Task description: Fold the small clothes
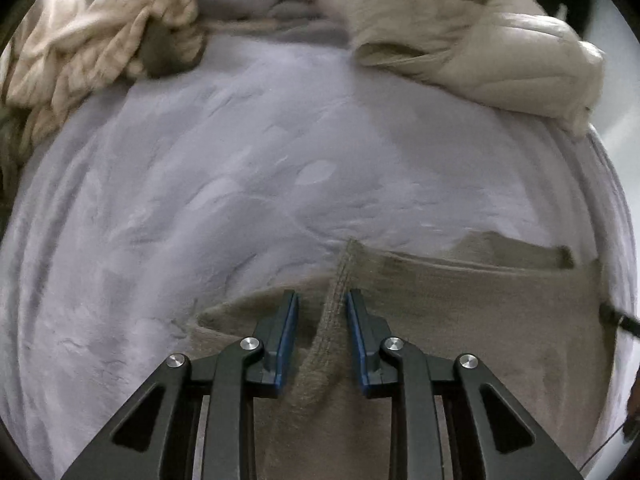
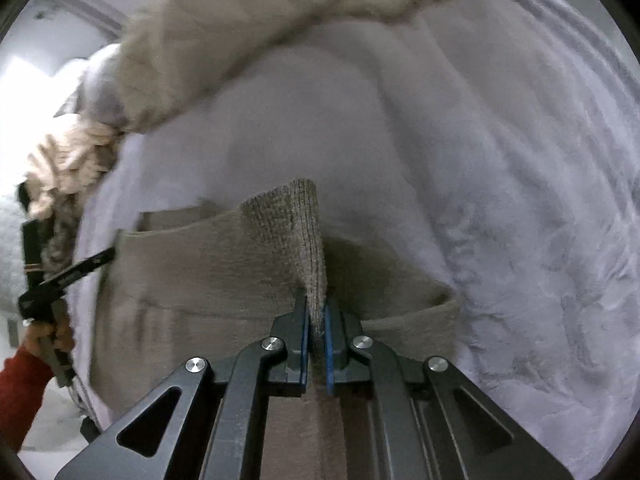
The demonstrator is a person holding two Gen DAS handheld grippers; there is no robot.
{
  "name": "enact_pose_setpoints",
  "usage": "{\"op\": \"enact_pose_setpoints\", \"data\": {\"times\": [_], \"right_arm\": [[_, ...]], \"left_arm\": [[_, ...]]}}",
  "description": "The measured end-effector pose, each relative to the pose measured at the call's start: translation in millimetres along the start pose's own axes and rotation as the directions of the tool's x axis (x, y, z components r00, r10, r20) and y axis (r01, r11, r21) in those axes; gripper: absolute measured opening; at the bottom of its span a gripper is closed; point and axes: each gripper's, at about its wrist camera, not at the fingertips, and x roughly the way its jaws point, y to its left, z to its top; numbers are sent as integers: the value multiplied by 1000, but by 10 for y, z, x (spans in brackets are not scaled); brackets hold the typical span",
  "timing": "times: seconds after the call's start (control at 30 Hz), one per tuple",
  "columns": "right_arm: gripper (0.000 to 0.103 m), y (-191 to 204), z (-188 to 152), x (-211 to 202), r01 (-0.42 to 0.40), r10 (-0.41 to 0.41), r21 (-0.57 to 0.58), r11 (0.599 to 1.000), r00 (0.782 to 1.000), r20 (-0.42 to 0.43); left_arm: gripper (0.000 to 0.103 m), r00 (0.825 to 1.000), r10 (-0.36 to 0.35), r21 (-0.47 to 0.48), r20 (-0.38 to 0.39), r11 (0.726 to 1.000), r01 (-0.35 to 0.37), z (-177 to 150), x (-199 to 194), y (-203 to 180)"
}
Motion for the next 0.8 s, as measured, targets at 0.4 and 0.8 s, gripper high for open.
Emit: {"op": "enact_pose_setpoints", "data": {"times": [0.4, 0.8], "right_arm": [[57, -254, -266, -260, -103, 98, 202, 974, 995, 31], [63, 309, -1288, -333, -371, 399, 248, 895, 914, -73]], "left_arm": [[76, 999, 48, -145, 10, 988, -46, -348, -528, 310], [76, 993, -66, -231, -94, 972, 43, -1447, -990, 524]]}}
